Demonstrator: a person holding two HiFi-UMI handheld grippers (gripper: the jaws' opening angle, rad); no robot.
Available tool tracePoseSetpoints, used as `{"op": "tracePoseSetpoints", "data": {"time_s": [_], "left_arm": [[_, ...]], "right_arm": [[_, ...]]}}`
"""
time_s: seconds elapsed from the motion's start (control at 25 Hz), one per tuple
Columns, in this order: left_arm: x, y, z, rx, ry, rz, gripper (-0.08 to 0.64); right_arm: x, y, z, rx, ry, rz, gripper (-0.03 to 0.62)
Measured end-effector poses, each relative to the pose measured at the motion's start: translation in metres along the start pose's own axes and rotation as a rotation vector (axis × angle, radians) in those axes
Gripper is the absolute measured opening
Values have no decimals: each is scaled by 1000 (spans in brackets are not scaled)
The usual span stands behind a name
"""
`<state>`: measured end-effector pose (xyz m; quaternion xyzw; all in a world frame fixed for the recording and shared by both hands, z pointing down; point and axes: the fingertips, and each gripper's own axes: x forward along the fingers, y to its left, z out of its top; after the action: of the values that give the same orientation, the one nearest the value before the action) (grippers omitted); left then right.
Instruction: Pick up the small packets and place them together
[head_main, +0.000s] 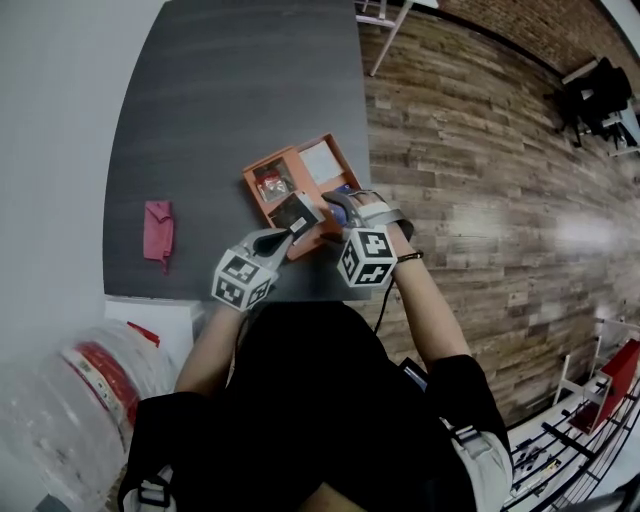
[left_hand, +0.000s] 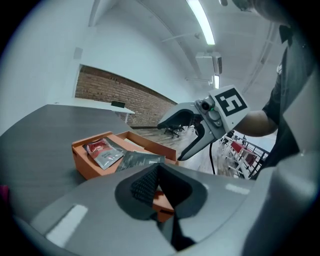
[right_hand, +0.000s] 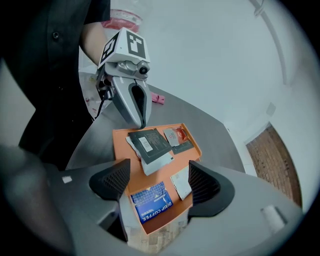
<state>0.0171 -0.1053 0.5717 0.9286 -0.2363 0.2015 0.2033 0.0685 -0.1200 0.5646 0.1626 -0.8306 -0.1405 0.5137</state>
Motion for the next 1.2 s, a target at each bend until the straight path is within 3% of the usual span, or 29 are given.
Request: {"op": "tracePoseSetpoints", "data": {"time_s": [0.32,0.48,0.68,0.92,1.12,1.2], "left_arm": [[18,3,27,42,-17,-16,-2],[19,9,36,41,-34,5,-2],[2,22,57,21,-146,88,-2],[-37,30,79,16,-291,218,-2],[-72,11,77,-22,-407,272,-2],[-85,-2,66,-44,-425,272,-2]], "right_arm": [[-15,-28,-42,71,46,-41,362],[-27,-45,-58,133,29,-95,327],[-47,-61,-48,312,-137,-216,218],[-67,-50,-16,455,-284,-345,139],[-98,-26,17,782,-573,-409,9],[-109,-12,18,931,-666,-413,3]]}}
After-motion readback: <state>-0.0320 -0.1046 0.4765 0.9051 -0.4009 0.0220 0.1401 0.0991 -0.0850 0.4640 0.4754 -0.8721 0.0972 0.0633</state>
